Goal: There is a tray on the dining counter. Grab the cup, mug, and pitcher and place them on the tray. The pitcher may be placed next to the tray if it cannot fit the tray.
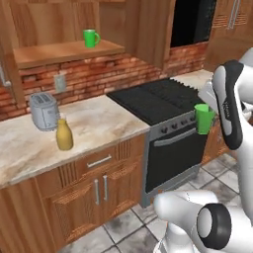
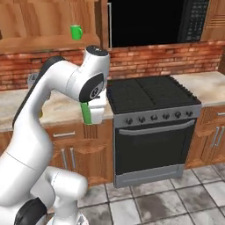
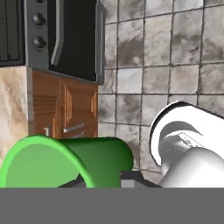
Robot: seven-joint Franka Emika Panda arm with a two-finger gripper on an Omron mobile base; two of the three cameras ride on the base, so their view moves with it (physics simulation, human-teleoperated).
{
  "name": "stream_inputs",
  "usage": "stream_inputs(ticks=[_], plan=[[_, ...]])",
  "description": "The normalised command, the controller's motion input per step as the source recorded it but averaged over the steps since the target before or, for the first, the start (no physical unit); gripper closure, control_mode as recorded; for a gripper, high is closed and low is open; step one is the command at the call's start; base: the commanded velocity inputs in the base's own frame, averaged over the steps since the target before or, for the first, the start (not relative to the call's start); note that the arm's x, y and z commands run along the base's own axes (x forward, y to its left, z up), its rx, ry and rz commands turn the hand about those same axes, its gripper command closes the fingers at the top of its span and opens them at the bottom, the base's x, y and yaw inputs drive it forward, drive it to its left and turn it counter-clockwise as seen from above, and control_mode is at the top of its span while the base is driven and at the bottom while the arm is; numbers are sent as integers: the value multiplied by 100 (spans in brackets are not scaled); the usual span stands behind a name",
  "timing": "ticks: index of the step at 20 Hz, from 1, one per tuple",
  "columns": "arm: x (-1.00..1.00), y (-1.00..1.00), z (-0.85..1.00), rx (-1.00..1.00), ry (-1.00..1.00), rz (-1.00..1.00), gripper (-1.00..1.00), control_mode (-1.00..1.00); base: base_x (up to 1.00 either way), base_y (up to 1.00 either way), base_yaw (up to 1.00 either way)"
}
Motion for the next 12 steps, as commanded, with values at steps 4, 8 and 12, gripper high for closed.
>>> stream_inputs(ticks=[4,8,12], plan=[[0,0,0,0,0,0,100,100,-3,-33,-82],[0,0,0,0,0,0,100,100,0,-15,-85],[0,0,0,0,0,0,100,100,0,-1,-88]])
